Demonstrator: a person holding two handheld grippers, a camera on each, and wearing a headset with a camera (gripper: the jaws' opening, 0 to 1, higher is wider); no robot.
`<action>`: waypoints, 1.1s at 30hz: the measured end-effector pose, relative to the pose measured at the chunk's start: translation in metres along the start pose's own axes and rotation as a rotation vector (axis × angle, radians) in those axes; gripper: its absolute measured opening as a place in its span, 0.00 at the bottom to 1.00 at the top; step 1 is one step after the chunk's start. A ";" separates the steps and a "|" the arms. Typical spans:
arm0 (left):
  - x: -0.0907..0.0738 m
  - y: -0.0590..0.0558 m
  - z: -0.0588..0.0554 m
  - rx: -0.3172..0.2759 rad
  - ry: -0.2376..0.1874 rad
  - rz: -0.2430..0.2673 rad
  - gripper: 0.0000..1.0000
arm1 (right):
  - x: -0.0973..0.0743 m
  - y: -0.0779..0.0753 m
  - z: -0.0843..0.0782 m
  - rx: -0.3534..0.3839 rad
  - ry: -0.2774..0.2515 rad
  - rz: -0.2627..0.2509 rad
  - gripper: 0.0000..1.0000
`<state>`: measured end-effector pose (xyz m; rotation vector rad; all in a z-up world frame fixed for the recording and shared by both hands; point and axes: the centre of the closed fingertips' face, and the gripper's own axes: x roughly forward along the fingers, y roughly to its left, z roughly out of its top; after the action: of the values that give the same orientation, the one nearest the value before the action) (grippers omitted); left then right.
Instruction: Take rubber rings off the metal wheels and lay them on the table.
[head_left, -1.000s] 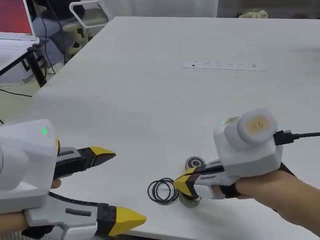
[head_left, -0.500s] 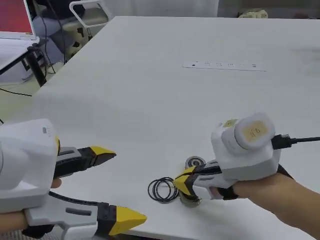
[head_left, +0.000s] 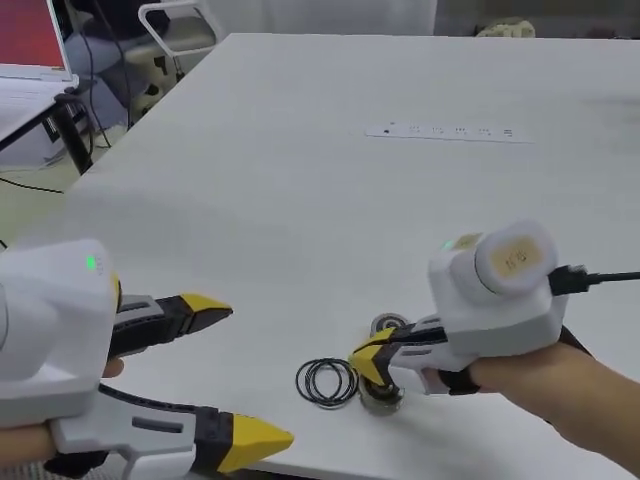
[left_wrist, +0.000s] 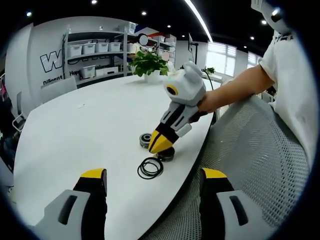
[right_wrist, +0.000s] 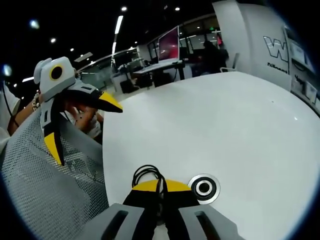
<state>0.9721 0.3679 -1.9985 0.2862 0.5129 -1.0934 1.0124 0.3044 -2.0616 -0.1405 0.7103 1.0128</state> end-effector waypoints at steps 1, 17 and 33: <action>0.000 0.000 0.000 -0.001 0.000 0.000 0.73 | -0.001 -0.001 0.001 0.001 -0.003 -0.002 0.00; 0.001 -0.001 0.001 0.001 -0.003 -0.008 0.73 | -0.029 -0.010 0.038 0.054 -0.111 -0.016 0.04; 0.000 -0.005 0.006 0.000 -0.033 -0.022 0.76 | -0.093 -0.013 0.086 0.115 -0.295 -0.022 0.24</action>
<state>0.9696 0.3628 -1.9935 0.2629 0.4870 -1.1175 1.0333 0.2664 -1.9426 0.0996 0.4947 0.9449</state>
